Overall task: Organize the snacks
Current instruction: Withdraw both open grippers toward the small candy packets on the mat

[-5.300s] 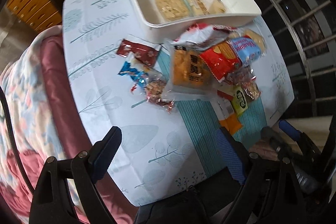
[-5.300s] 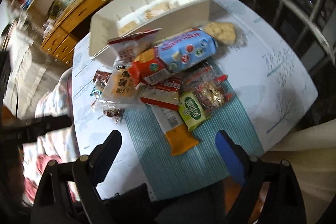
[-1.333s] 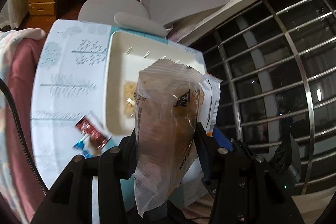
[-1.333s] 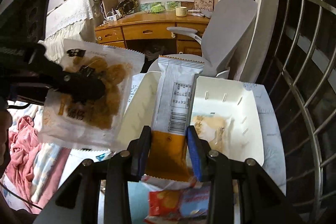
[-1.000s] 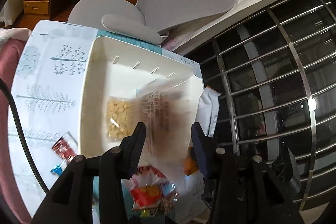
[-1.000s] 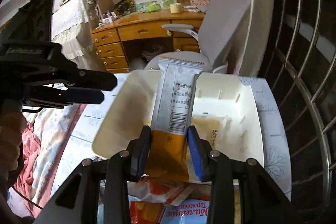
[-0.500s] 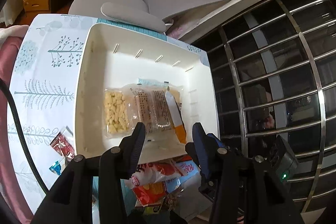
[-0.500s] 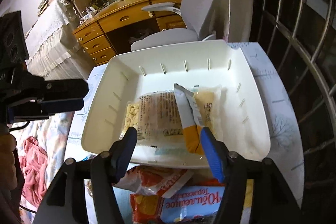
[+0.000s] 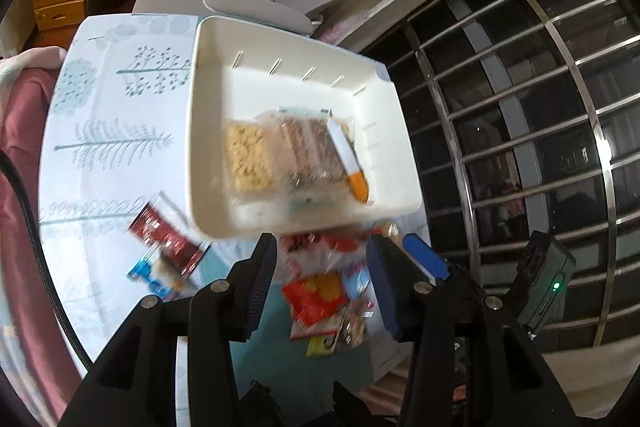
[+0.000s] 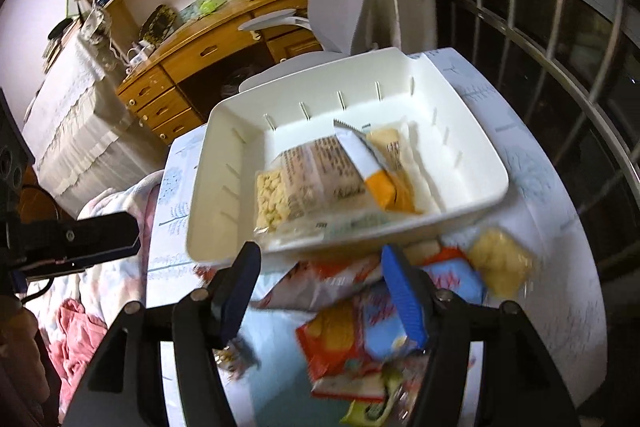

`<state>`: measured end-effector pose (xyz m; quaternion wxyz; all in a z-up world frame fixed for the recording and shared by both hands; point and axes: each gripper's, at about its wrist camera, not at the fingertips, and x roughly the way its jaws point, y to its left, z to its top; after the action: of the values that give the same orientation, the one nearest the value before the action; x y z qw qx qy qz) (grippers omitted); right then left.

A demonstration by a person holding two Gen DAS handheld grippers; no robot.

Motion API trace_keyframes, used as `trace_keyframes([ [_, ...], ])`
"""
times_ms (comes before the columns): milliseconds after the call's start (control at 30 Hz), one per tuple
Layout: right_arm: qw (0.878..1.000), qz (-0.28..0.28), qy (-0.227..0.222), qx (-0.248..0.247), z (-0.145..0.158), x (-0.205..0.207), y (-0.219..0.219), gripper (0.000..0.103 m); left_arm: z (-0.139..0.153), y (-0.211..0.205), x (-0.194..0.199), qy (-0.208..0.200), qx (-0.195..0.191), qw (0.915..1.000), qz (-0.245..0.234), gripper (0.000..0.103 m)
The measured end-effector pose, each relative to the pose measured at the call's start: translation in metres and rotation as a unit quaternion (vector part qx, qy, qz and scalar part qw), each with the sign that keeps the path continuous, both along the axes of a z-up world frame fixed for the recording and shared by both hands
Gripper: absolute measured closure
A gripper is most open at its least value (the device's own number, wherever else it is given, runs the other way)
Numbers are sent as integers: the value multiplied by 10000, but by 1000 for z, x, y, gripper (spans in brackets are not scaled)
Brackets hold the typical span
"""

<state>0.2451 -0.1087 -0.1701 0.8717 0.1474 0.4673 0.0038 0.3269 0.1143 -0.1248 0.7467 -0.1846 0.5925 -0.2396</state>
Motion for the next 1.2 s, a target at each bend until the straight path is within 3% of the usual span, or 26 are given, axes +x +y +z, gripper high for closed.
trace_keyframes([
  [300, 9974, -623, -130, 329, 12, -58, 34, 39, 16, 37, -47, -66, 388, 9977, -553, 58],
  [733, 9925, -965, 226, 718, -22, -114, 86, 39, 4, 89, -87, -17, 936, 9914, -917, 53],
  [867, 9923, -983, 328, 679, -31, -124, 95, 39, -3, 101, -92, -77, 1062, 9900, -922, 43],
  [1200, 9934, -835, 671, 400, -59, -133, 116, 36, -35, 105, -94, -109, 1483, 9824, -1130, 30],
])
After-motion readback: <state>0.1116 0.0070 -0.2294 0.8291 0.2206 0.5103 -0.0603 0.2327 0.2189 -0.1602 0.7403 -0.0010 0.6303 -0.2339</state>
